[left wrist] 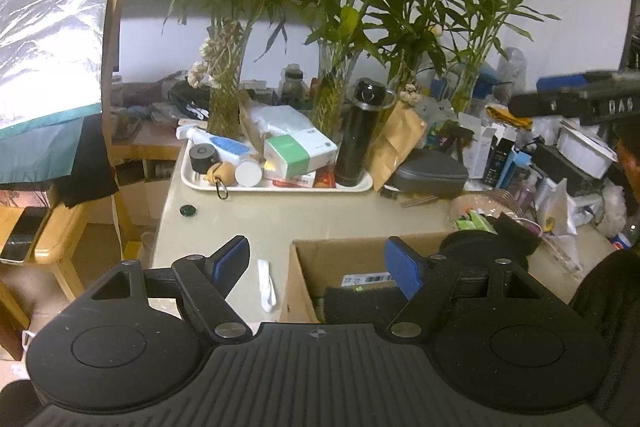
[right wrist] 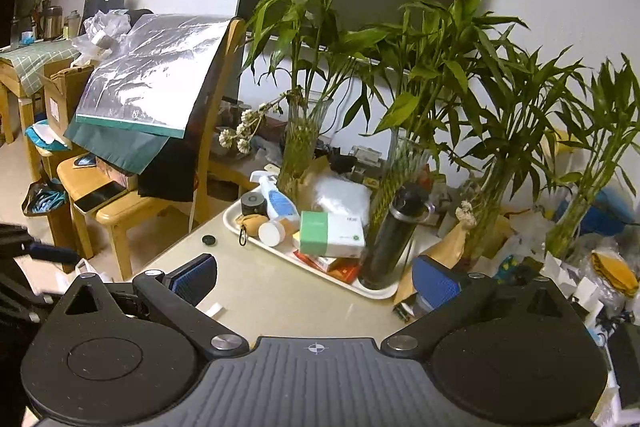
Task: Organize soft objects
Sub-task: 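Withdraw both tools from the box back over the desk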
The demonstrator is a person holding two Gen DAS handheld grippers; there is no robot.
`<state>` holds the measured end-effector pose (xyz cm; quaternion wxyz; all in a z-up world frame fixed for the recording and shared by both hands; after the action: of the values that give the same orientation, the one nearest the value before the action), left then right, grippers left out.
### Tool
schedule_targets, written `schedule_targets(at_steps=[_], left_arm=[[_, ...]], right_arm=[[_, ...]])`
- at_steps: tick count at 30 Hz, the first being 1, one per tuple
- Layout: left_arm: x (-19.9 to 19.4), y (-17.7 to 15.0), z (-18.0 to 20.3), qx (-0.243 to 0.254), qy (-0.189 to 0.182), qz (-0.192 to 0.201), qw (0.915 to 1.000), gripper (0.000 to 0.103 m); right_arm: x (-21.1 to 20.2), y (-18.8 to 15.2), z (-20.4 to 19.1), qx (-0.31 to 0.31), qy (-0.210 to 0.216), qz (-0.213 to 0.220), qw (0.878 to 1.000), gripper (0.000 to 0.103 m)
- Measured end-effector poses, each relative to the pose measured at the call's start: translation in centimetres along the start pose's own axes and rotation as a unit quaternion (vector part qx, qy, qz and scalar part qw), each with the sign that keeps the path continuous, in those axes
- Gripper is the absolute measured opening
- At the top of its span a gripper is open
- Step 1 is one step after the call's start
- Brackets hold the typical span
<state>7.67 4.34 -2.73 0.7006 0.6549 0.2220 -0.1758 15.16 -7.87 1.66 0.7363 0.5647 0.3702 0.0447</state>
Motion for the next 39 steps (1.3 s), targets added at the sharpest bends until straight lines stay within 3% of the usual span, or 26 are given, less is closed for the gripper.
schedule_targets(at_steps=[8, 18, 29, 39], left_arm=[[1.3, 0.8, -0.6, 0.000, 0.001, 0.010, 1.0000, 0.074], [3.7, 1.4, -0.4, 0.029, 0.003, 0.004, 0.9996, 0.074], [7.2, 2.1, -0.4, 0.037, 0.012, -0.033, 0.9987, 0.074], [10.8, 3.1, -0.1, 0.045, 0.011, -0.053, 0.9975, 0.074]], right_arm=[[1.9, -3.0, 2.6, -0.021, -0.007, -0.021, 1.000, 0.103], [5.1, -7.3, 6.6, 0.067, 0.001, -0.052, 0.996, 0.103], [7.6, -11.5, 10.2, 0.172, -0.003, -0.091, 0.981, 0.103], [9.2, -12.2, 12.2, 0.187, -0.012, -0.104, 0.977, 0.103]])
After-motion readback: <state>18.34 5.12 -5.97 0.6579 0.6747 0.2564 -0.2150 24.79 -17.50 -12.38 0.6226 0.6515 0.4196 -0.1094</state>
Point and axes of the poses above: each gripper's, at about its wrist camera, not at the fingertips, and x roughly the way its jaws point, z to its right, y to its top, the point moved 4 cm from there along x, roughly the way its jaws point, and after that the axes turned 12 degrees about y, right-handed, at the moved point
